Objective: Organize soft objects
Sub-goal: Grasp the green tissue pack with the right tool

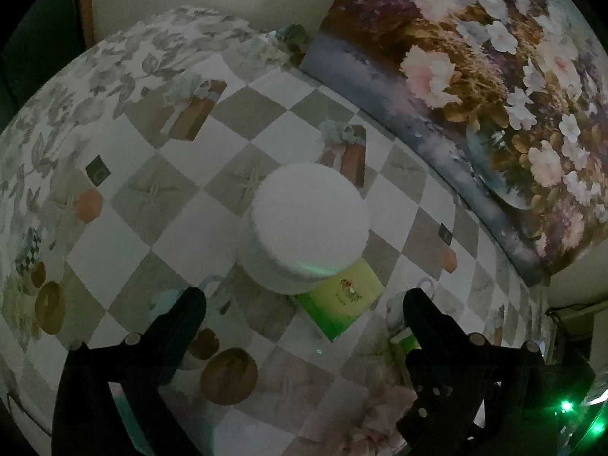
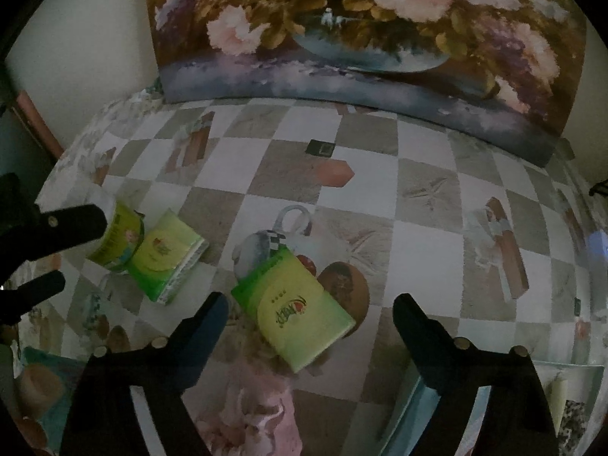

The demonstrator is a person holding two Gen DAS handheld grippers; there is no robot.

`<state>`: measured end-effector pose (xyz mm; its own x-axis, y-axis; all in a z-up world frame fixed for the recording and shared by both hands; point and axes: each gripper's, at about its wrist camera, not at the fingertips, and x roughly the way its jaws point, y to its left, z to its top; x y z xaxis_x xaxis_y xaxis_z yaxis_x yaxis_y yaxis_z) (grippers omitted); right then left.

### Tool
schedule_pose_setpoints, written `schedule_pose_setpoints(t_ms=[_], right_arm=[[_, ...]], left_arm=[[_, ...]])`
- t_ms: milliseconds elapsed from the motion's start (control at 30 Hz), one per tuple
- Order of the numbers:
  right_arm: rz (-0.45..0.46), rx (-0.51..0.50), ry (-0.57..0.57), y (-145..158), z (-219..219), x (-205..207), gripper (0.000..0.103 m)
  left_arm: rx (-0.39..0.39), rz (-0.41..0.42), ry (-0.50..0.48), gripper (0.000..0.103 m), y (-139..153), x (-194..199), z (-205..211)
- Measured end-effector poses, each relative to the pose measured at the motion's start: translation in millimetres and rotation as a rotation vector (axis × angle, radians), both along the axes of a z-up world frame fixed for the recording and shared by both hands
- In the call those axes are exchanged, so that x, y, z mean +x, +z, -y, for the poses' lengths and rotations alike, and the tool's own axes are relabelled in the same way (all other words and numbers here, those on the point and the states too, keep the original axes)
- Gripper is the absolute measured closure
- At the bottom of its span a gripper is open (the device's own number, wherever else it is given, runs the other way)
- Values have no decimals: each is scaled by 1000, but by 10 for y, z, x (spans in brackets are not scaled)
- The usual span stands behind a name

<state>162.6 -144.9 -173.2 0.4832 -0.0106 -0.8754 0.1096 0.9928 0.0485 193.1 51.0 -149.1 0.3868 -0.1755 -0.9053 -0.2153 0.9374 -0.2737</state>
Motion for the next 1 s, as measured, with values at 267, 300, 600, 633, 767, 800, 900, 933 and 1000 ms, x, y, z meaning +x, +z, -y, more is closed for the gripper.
schedule_pose_setpoints(t_ms=[267, 300, 600, 633, 767, 800, 900, 933, 1000], right_arm=[[-26, 8, 14, -147, -33, 44, 19], [-27, 15, 14, -158, -33, 42, 19], [-31, 49, 24, -194, -20, 29, 33], [-30, 51, 23, -192, -15, 26, 34], [-33, 61, 15, -182, 10, 3, 37], [-35, 66, 14, -181, 19, -1, 38], [-37, 78, 8, -181, 36, 2, 39], [-36, 81, 4, -180, 46, 0, 40], [-32, 93, -5, -176, 83, -14, 41]], left_arm=[[6, -14, -31, 0, -80, 26, 117], [4, -14, -32, 0, -89, 22, 128], [36, -46, -33, 0, -194, 37, 244], [38, -46, -30, 0, -196, 35, 245], [59, -43, -17, 0, -206, 50, 274], [65, -40, -12, 0, -210, 54, 288], [69, -39, 3, 0, -242, 76, 330], [66, -39, 8, 0, -262, 86, 346], [66, -40, 12, 1, -287, 99, 360]])
